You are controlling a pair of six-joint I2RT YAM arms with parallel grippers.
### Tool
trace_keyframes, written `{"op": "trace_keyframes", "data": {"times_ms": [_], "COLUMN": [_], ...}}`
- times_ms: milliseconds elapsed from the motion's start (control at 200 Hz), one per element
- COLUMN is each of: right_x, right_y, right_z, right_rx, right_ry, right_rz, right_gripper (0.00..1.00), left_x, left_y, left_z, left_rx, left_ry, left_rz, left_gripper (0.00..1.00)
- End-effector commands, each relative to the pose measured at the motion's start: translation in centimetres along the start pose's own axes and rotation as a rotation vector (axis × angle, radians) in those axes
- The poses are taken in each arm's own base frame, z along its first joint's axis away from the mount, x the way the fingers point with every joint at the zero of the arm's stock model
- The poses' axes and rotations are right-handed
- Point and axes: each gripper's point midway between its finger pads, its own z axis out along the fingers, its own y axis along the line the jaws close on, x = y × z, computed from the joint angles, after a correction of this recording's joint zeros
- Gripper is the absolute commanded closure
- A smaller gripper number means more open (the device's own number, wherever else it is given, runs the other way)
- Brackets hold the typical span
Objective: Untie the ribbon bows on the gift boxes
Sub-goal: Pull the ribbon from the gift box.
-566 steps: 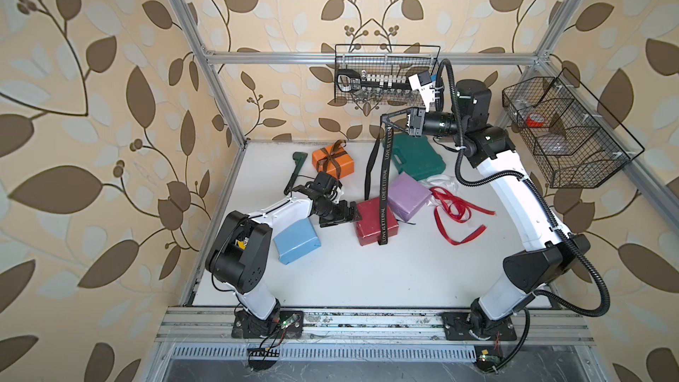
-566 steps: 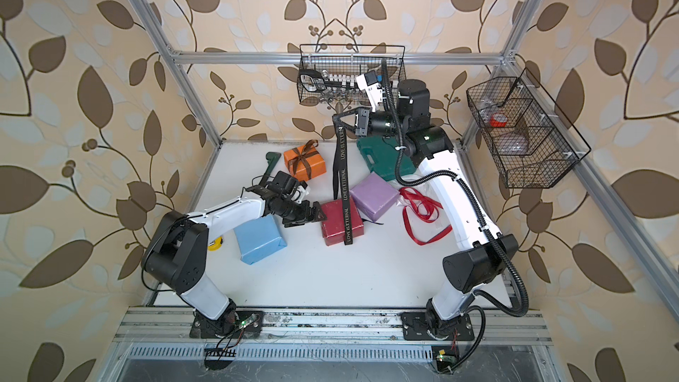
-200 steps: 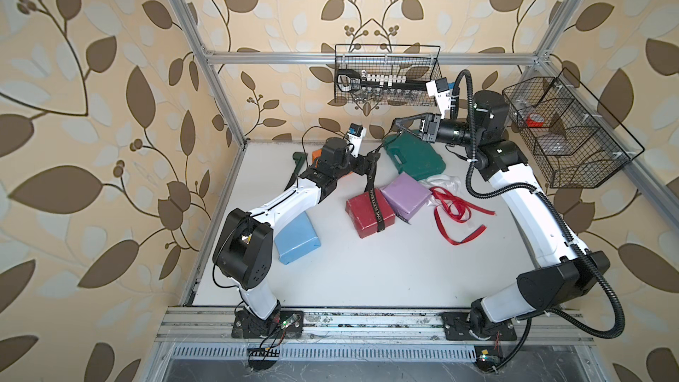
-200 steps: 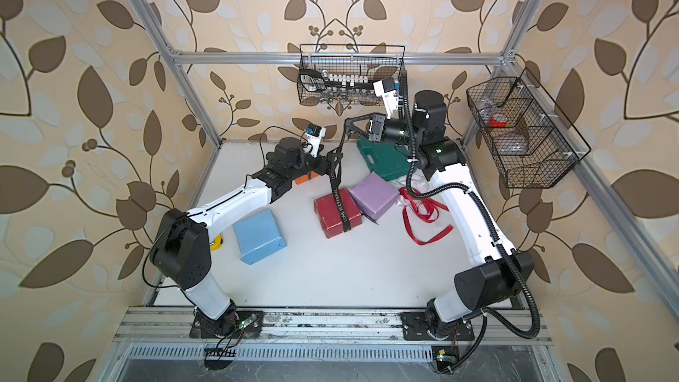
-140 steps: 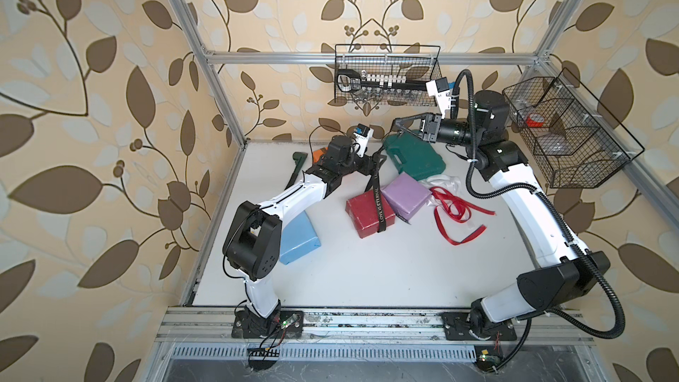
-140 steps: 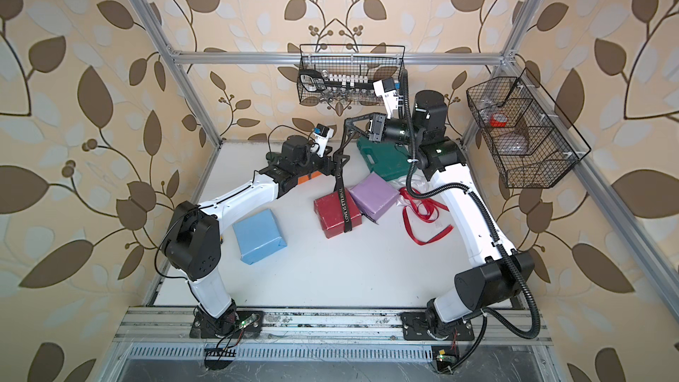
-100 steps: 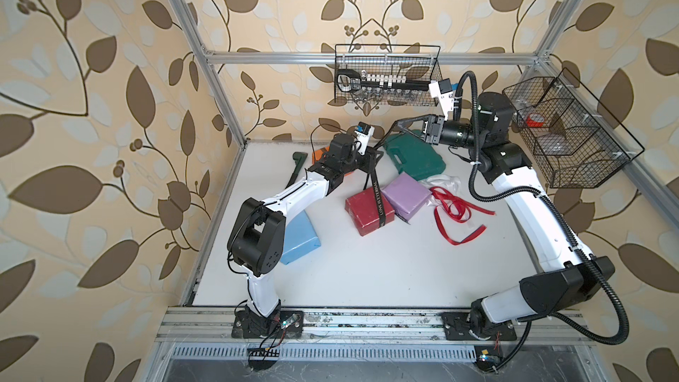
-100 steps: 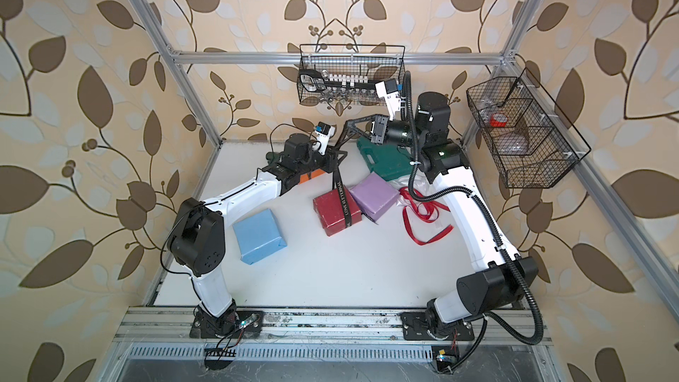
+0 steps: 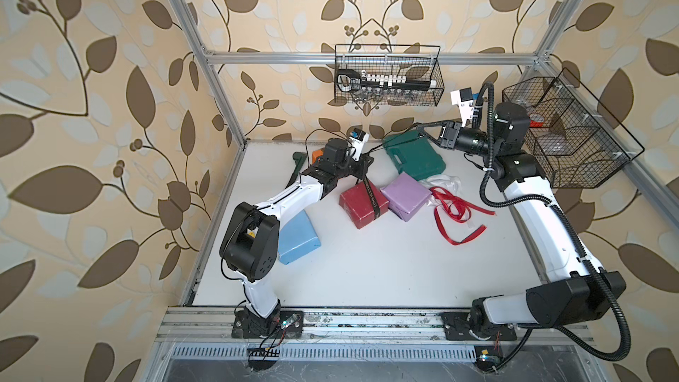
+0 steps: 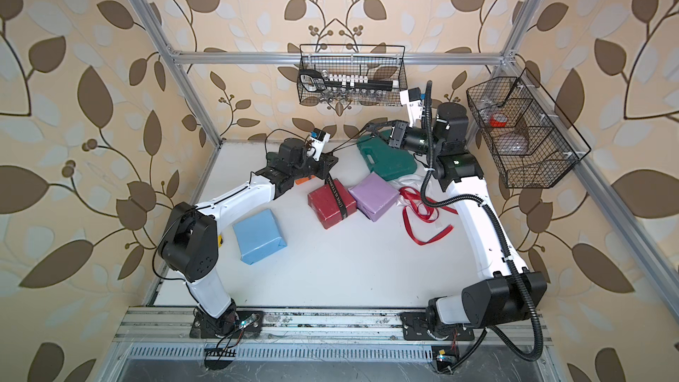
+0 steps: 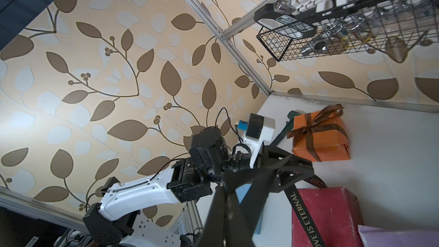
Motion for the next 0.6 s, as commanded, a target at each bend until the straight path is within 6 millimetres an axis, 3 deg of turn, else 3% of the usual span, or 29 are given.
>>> {"op": "trace_keyframes", "data": {"times_ms": [0,115,230,305,360,465,520,595], "right_x": [-0.8,-1.0,-0.9,-0.6,-0.1,1.6,2.7,4.3], "right_y": [-2.0,-3.7,-3.7,-4.0,-4.5,-5.8,-6.6,-7.7], "right_z": [-1.6,-2.5,-2.6,-2.7,-2.7,-2.5,-2.3,-2.2], "right_rx": [0.088,0.101,0.084,0.098,0.111,0.117,0.117,0.131], "right_ry": [-0.064,-0.093,-0.095,-0.09,-0.083,-0.048,-0.028,-0.009], "right_rz": [-0.002,0.045,0.054,0.055,0.061,0.094,0.116,0.137], "right_gripper": [1.0,1.0,1.0,1.0,0.94,0.89,0.81,0.58], "left_x": [-1.8,-1.5,-1.9,-2.8,-3.6,-5.3,-5.7,-5.4], "left_y": [-0.9,-0.5,0.0,0.2,-0.1,-1.7,-3.0,-5.1], "left_z": [-2.6,-3.2,-3.5,-3.8,-4.1,-4.6,-4.7,-4.7], "left_rx": [0.041,0.029,0.017,0.011,0.017,0.083,0.136,0.183], "left_ry": [-0.033,-0.021,-0.024,-0.034,-0.036,-0.008,0.027,0.06], "left_rz": [0.019,0.018,0.015,0.015,0.014,-0.027,-0.063,-0.073], "left_gripper": [0.97,1.0,1.0,1.0,1.0,1.0,1.0,1.0]}}
